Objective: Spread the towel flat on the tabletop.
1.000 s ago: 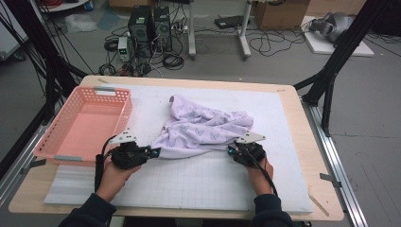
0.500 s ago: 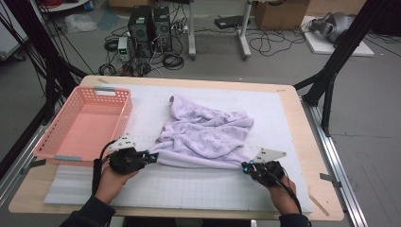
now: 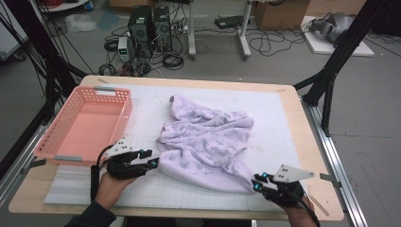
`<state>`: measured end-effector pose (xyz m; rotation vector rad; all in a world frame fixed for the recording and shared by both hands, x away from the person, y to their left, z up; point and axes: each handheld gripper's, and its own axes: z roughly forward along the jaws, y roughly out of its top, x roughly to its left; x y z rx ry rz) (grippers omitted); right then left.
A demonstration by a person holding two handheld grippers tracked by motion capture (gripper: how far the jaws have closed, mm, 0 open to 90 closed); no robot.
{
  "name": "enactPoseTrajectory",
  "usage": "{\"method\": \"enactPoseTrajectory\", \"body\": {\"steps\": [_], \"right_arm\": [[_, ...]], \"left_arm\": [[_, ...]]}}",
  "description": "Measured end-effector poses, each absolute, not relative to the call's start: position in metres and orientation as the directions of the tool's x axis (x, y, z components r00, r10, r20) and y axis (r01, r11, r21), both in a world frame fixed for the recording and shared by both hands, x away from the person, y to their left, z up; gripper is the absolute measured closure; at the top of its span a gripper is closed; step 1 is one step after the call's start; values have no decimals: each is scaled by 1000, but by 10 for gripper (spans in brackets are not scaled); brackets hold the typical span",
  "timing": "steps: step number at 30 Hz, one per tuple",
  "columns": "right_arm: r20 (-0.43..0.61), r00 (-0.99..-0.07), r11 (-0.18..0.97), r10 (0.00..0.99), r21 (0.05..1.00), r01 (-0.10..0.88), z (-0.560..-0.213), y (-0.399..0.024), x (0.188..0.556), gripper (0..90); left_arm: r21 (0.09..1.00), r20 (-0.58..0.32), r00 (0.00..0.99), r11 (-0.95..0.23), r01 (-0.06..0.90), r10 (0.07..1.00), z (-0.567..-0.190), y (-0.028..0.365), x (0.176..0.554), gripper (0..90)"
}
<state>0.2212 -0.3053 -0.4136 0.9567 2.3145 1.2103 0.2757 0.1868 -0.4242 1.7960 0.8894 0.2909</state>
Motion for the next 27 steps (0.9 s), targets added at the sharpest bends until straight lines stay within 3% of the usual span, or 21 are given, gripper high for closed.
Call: {"method": "enactPoseTrajectory", "body": {"steps": [4,10,12,14,17,19,24,27], "right_arm": [[-38,-602,386,798,799,462,-420,-304,251,693],[-22,-641,427,767,763,486,-444,-260,291,604],[-12,-641,424,767,759,494,-449,-249,298,656],[2,-672,445,741,748,493,-448,-247,300,853],[-89,-675,516,733,719,466,-443,-253,295,871],[-168,-609,530,775,697,483,-441,-271,291,872],[-185,-358,377,915,705,601,-437,-339,273,871],[-109,-339,306,934,733,608,-438,-355,264,852]], "left_arm": [[885,-208,685,-163,435,698,-426,187,278,520],[881,-210,682,-167,443,701,-428,186,280,523],[881,-209,679,-167,444,703,-429,187,280,524],[879,-210,673,-164,448,709,-429,190,280,524],[878,-211,663,-159,452,718,-430,193,280,526],[877,-217,658,-153,456,721,-430,195,280,529],[870,-217,652,-159,467,726,-433,193,281,528],[864,-219,658,-170,473,720,-434,187,284,523]]}}
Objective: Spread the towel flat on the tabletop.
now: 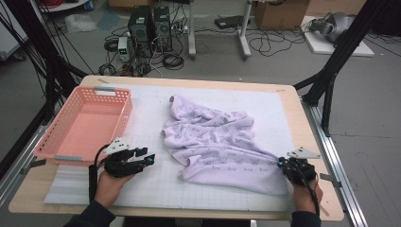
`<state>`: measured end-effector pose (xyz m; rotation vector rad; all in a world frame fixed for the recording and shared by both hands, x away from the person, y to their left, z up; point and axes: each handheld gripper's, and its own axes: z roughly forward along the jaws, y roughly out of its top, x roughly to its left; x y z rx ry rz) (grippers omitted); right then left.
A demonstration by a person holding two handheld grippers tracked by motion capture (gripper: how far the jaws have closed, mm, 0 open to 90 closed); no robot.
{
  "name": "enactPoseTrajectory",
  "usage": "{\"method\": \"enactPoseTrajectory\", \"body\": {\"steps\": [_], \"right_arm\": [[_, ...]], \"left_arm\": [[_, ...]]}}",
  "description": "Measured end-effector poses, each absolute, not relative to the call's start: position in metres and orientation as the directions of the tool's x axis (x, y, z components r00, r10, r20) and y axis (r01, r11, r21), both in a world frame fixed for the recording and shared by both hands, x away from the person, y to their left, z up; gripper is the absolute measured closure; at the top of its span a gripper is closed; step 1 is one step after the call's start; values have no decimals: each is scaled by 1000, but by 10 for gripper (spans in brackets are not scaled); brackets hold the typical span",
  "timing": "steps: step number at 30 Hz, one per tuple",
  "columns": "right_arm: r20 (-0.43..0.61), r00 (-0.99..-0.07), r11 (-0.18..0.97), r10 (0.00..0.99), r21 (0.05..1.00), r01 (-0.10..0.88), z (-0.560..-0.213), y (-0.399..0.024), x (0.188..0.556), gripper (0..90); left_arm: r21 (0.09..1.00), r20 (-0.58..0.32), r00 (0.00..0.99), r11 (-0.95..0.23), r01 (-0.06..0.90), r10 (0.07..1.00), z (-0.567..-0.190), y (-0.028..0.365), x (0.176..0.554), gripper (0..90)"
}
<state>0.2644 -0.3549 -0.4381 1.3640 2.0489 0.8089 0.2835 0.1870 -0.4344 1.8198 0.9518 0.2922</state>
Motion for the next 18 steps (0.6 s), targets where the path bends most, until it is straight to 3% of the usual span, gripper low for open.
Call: {"method": "enactPoseTrajectory", "body": {"steps": [5,12,14,18], "right_arm": [[-79,-351,275,933,787,553,-435,-353,261,724],[-75,-393,287,916,808,515,-433,-343,263,703],[-69,-407,288,911,811,508,-432,-341,263,700],[-59,-430,291,901,816,500,-432,-338,263,698]], "left_arm": [[855,-241,693,-190,483,679,-435,166,286,504],[816,-198,703,-282,504,683,-443,113,313,444],[786,-144,713,-358,504,686,-449,98,319,437],[787,14,732,-459,412,681,-451,78,321,410]]}}
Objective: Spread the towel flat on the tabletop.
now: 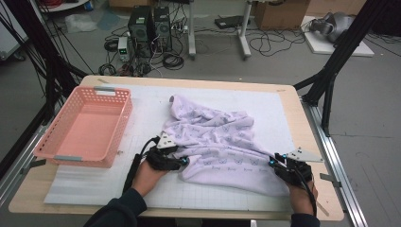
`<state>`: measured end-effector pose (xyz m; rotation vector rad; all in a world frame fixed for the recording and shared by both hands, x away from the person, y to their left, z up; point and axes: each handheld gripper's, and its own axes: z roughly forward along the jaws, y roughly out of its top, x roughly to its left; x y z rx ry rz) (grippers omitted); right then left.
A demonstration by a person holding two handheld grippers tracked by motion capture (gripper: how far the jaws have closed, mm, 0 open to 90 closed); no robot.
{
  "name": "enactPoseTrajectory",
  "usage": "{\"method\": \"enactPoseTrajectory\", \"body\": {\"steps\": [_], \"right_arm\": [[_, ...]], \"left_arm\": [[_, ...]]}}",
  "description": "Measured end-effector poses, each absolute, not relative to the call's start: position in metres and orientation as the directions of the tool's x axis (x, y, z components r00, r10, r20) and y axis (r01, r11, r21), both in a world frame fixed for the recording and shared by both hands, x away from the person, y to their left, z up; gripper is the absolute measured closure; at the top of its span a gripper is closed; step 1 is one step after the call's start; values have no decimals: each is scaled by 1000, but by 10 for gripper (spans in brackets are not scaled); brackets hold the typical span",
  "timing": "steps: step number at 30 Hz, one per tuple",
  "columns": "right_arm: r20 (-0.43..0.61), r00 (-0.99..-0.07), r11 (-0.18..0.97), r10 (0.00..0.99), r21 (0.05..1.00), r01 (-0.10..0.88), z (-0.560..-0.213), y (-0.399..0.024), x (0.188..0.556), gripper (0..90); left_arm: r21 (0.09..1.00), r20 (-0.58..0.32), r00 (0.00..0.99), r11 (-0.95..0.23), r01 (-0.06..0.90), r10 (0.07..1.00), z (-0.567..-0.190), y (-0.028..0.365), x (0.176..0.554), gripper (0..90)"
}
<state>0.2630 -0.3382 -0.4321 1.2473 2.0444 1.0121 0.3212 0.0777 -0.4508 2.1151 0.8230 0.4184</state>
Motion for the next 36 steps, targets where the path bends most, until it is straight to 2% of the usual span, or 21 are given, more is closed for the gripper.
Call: {"method": "enactPoseTrajectory", "body": {"steps": [1,2,3,4,6,8,12,15,18,21,24,29,30,32,34,36], "right_arm": [[-58,-434,293,899,815,499,-433,-338,263,697],[-58,-438,295,897,815,499,-433,-338,264,697],[-54,-440,294,896,816,498,-434,-337,264,697],[-57,-444,298,894,816,495,-434,-337,264,696],[-52,-447,294,893,818,494,-433,-336,264,697],[-44,-447,288,893,821,494,-433,-335,263,697],[-40,-459,291,887,821,491,-434,-330,264,696],[-39,-484,303,874,823,481,-435,-322,266,682],[-38,-505,305,862,836,457,-432,-313,269,648],[-2,-502,266,865,849,456,-431,-302,276,549],[5,-535,291,845,835,468,-434,-283,288,494],[-23,-564,379,826,762,525,-452,-252,320,466],[-9,-552,359,834,769,529,-451,-253,325,521],[7,-562,354,827,770,531,-450,-255,333,790],[-44,-542,374,839,769,518,-450,-257,340,829],[-117,-474,381,873,771,511,-449,-263,348,834]], "left_arm": [[787,9,735,-458,413,678,-451,77,323,415],[788,8,740,-460,409,672,-450,78,325,465],[789,18,745,-467,399,667,-449,80,328,578],[792,31,736,-466,395,677,-449,82,330,771],[806,-6,681,-399,436,732,-450,92,339,824],[813,28,604,-370,450,796,-449,104,350,831],[817,67,482,-326,476,874,-444,124,369,831],[829,39,418,-263,493,907,-440,141,382,829],[831,0,432,-240,501,902,-440,147,384,786],[833,-63,435,-193,518,898,-438,150,381,587],[841,-90,451,-175,512,888,-434,153,374,498],[851,-103,492,-179,494,865,-427,160,359,469],[850,-105,501,-184,493,859,-426,161,356,468],[845,-110,522,-196,497,846,-425,161,351,466],[839,-119,543,-208,502,831,-425,161,346,456],[839,-127,562,-213,500,817,-427,158,340,458]]}}
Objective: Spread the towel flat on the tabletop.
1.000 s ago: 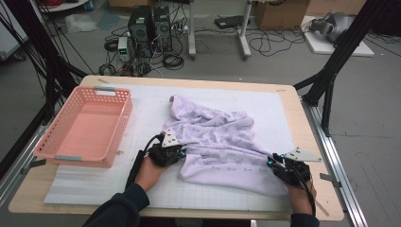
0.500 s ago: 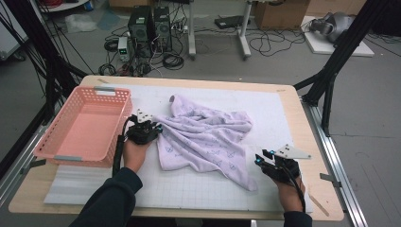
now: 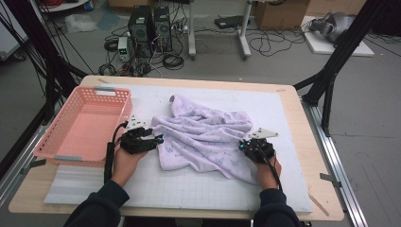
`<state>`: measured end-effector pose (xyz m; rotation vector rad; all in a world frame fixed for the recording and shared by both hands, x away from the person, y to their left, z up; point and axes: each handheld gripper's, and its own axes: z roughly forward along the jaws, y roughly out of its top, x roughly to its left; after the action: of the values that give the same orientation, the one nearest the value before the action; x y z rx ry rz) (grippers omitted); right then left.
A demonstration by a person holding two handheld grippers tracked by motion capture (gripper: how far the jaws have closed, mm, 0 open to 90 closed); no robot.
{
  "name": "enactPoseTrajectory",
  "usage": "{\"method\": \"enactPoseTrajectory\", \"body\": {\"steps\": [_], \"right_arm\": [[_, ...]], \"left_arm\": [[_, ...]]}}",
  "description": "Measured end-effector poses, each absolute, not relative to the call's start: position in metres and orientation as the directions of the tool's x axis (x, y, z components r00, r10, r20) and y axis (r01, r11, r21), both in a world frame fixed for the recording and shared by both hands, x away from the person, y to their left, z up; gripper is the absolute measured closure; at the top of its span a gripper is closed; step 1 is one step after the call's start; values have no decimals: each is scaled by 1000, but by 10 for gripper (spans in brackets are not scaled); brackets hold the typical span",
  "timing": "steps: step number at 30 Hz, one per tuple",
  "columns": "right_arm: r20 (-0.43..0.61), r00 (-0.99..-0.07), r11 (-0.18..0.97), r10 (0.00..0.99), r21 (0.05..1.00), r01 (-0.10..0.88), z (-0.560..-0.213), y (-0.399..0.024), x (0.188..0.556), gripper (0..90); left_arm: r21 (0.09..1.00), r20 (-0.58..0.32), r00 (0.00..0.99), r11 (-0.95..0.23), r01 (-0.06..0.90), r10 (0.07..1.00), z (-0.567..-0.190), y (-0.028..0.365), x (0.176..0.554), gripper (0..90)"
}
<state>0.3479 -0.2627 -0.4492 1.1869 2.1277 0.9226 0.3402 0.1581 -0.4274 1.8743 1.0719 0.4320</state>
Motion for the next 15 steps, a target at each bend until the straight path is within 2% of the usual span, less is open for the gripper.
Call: {"method": "enactPoseTrajectory", "body": {"steps": [3,6,9,15], "right_arm": [[-270,-295,387,917,786,483,-450,-277,355,814],[-207,-216,291,954,815,501,-449,-290,355,734],[-218,-255,321,942,809,492,-442,-296,346,677],[-95,-354,258,931,855,451,-427,-316,308,610]], "left_arm": [[822,-153,592,-230,520,792,-432,152,331,456],[817,-166,628,-251,520,760,-436,145,320,459],[816,-168,654,-268,512,738,-437,142,314,459],[797,-207,691,-291,530,693,-442,140,308,469]]}}
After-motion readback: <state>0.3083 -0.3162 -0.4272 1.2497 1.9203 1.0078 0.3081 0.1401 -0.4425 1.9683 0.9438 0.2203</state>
